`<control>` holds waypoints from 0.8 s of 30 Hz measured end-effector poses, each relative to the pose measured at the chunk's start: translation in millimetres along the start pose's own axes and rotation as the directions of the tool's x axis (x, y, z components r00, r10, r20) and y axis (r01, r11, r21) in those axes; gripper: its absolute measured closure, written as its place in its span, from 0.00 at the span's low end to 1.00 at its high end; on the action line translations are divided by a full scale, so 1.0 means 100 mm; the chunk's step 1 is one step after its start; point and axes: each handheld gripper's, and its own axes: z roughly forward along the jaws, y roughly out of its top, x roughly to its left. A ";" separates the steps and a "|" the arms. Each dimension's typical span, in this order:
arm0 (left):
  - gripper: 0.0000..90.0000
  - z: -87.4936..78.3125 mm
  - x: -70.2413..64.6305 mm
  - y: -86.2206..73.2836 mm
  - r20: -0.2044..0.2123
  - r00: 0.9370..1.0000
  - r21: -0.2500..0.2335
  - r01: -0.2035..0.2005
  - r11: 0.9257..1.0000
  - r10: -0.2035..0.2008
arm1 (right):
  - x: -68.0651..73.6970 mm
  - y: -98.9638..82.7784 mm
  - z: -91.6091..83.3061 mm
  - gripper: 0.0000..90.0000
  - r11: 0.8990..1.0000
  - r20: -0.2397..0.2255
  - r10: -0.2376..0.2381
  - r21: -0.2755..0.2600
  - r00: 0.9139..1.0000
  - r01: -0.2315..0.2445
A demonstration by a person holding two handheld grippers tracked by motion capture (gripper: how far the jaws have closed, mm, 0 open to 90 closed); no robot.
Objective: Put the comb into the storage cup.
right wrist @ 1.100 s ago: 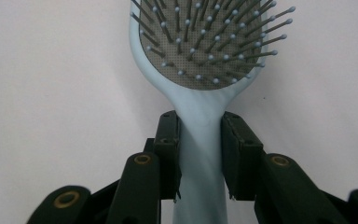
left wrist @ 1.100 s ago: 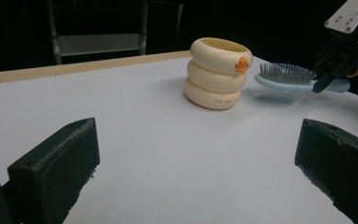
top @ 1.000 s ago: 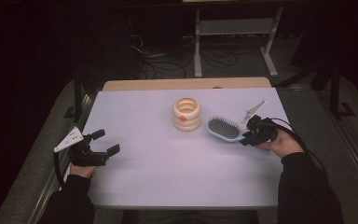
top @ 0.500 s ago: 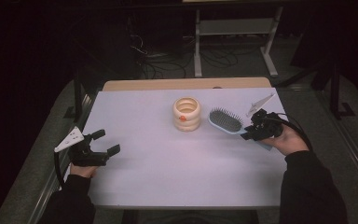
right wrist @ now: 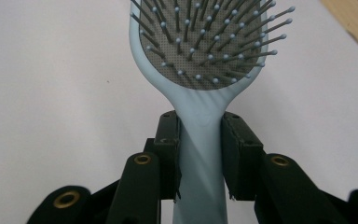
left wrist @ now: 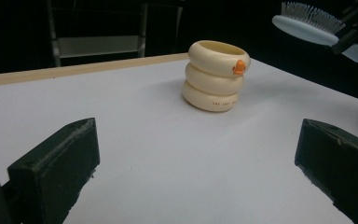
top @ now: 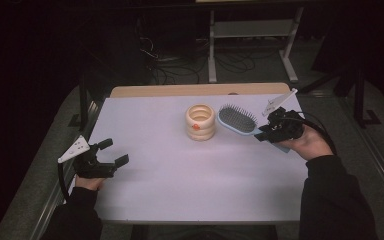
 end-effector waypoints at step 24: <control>0.00 0.01 0.00 0.00 -0.005 1.000 0.016 -0.006 1.000 0.006 | 0.24 0.46 -0.17 0.76 0.992 -0.021 -0.059 -0.117 0.998 0.056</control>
